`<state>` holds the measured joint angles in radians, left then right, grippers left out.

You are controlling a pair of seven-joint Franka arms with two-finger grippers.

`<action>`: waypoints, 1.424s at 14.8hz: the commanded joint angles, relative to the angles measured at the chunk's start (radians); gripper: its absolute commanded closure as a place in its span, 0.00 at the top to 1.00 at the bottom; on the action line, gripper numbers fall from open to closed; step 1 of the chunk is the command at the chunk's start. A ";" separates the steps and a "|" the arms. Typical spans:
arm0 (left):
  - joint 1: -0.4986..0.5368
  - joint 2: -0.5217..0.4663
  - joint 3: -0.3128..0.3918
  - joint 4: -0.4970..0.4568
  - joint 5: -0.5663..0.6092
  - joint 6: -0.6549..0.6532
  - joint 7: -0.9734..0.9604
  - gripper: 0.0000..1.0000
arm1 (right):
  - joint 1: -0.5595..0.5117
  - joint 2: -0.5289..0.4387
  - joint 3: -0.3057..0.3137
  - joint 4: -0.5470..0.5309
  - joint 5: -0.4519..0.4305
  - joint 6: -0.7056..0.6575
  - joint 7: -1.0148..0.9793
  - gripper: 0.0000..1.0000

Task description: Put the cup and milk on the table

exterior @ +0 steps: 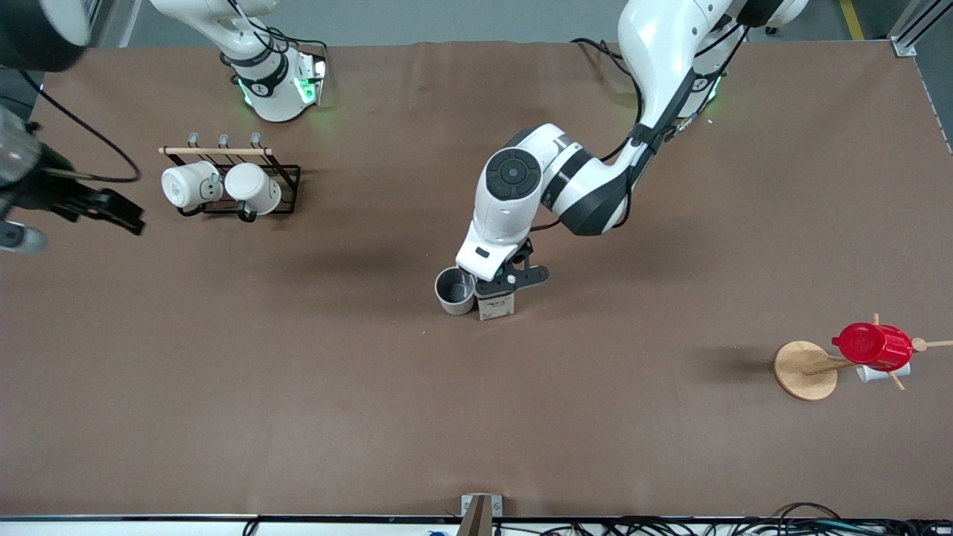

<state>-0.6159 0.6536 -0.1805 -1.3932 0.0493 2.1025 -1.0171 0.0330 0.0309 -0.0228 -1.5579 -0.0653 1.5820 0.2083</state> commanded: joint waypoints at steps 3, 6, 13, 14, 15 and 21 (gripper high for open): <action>-0.005 0.011 0.000 0.029 -0.029 -0.039 -0.009 0.48 | 0.008 -0.023 -0.039 0.037 0.051 -0.013 -0.021 1.00; -0.005 0.012 0.000 0.028 -0.031 -0.039 -0.006 1.00 | 0.004 -0.019 -0.048 0.067 0.055 -0.074 -0.021 1.00; 0.015 -0.078 0.006 0.033 -0.028 -0.125 -0.005 1.00 | 0.005 -0.019 -0.046 0.070 0.056 -0.086 -0.118 1.00; 0.027 -0.110 0.009 0.033 -0.026 -0.151 -0.003 1.00 | 0.005 -0.019 -0.045 0.078 0.056 -0.094 -0.121 1.00; 0.053 -0.155 0.013 0.033 -0.017 -0.180 0.003 1.00 | 0.007 -0.019 -0.045 0.087 0.059 -0.097 -0.121 1.00; 0.264 -0.406 0.009 0.025 0.075 -0.424 0.142 1.00 | 0.007 -0.019 -0.045 0.087 0.067 -0.091 -0.124 1.00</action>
<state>-0.3962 0.3109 -0.1629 -1.3295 0.0825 1.7049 -0.9172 0.0382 0.0213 -0.0640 -1.4741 -0.0170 1.4982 0.0964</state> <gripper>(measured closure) 0.000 0.000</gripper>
